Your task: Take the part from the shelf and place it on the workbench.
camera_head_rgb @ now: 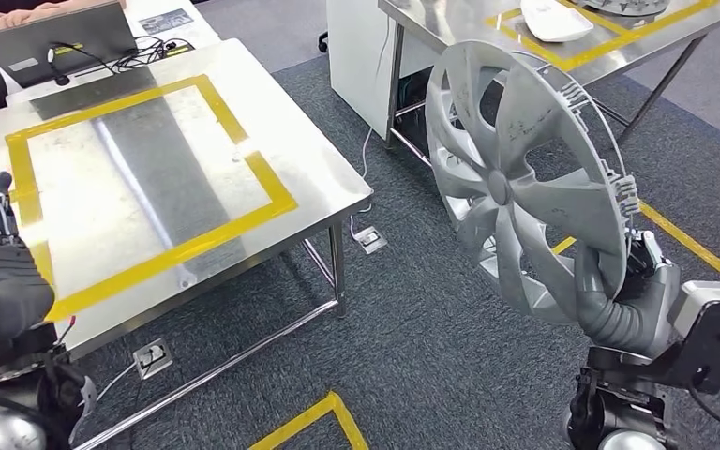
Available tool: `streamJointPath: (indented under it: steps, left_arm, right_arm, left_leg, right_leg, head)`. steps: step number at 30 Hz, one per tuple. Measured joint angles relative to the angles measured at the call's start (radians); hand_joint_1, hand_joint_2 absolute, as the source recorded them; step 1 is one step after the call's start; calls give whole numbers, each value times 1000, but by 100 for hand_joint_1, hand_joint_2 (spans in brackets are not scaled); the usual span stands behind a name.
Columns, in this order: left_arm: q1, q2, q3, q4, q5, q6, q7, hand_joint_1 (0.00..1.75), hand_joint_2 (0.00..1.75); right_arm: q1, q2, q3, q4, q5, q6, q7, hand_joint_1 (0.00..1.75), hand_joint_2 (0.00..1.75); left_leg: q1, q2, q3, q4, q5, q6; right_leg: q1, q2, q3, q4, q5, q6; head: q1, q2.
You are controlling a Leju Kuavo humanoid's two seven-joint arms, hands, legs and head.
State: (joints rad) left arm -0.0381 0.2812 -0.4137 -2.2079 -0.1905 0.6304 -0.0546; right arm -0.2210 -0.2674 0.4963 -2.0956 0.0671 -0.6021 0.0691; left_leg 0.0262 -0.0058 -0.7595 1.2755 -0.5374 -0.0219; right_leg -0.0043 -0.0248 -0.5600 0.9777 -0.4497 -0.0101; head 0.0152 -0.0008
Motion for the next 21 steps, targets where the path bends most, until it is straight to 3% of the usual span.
streamJointPath:
  steps: [1, 3, 5, 8, 10, 11, 13, 15, 16, 17, 19, 21]
  left_arm:
    - [-3, 0, -1, 4, 3, -1, -5, 0, 0]
    - [-13, 0, -3, 10, 6, -3, -14, 0, 0]
    - [-23, -1, -6, 14, 9, -4, -19, 0, 0]
    - [-29, -2, -8, 19, 12, -5, -22, 0, 0]
    - [-31, -3, -10, 22, 12, -5, -24, 0, 0]
    - [-32, -3, -10, 22, 12, -4, -25, 0, 0]
    - [-34, -3, -11, 24, 12, -3, -26, 0, 0]
    - [-33, -4, -12, 27, 12, -2, -26, 0, 0]
    - [-33, -4, -12, 28, 13, -1, -26, 0, 0]
    - [-33, -4, -13, 29, 14, 2, -27, 0, 0]
    - [-33, -5, -14, 29, 20, 6, -28, 0, 0]
    - [-34, -6, -14, 31, 29, 6, -30, 0, 0]
  right_arm:
    - [2, 0, 0, 0, 7, -4, 7, 175, 175]
    - [5, 0, 0, 0, 22, -10, 21, 175, 175]
    - [8, -2, -2, -4, 35, -14, 31, 175, 175]
    - [12, -7, -4, -15, 51, -16, 46, 175, 175]
    - [13, -10, -4, -22, 57, -15, 56, 175, 175]
    - [12, -13, -4, -25, 58, -13, 60, 175, 175]
    - [10, -17, -4, -28, 60, -10, 64, 175, 175]
    - [9, -19, -4, -29, 59, -7, 67, 175, 175]
    - [8, -19, -4, -29, 57, -6, 68, 175, 175]
    - [6, -20, -4, -29, 55, -5, 69, 175, 175]
    - [-1, -20, -4, -29, 50, -3, 68, 175, 175]
    - [-11, -21, -3, -29, 47, -2, 63, 175, 175]
  left_leg:
    - [1, 3, 11, -13, 13, -2]
    - [3, 27, 84, -133, 59, -5]
    - [0, 46, 146, -231, 80, 3]
    - [-4, 30, 150, -242, 82, 24]
    - [-1, 17, 147, -244, 87, 35]
    - [1, 10, 146, -245, 89, 39]
    - [1, -4, 142, -245, 92, 45]
    - [-2, -21, 139, -244, 95, 48]
    - [-4, -30, 138, -244, 96, 48]
    - [-6, -40, 139, -244, 96, 49]
    - [-8, -58, 139, -244, 99, 47]
    - [-5, -74, 132, -246, 106, 38]
  right_leg:
    - [0, -9, -2, 3, -1, 1]
    - [0, -26, -4, 14, -6, 9]
    - [4, -37, -11, 31, -14, 22]
    - [5, -52, -17, 40, -15, 38]
    - [1, -38, -30, 62, -34, 49]
    - [-1, -22, -47, 97, -57, 54]
    - [-3, 8, -105, 226, -120, 60]
    - [-3, 14, -151, 327, -147, 58]
    - [-3, 16, -150, 326, -134, 54]
    - [-2, 19, -130, 283, -104, 48]
    - [0, 45, -65, 145, -42, 30]
    - [4, 69, -22, 60, -21, 13]
  head:
    - [-4, 0]
    - [-11, 0]
    - [-15, 0]
    - [-10, 0]
    - [-5, 0]
    - [-1, 0]
    - [11, 0]
    - [19, 0]
    - [22, 0]
    - [25, 0]
    - [29, 0]
    - [30, 0]
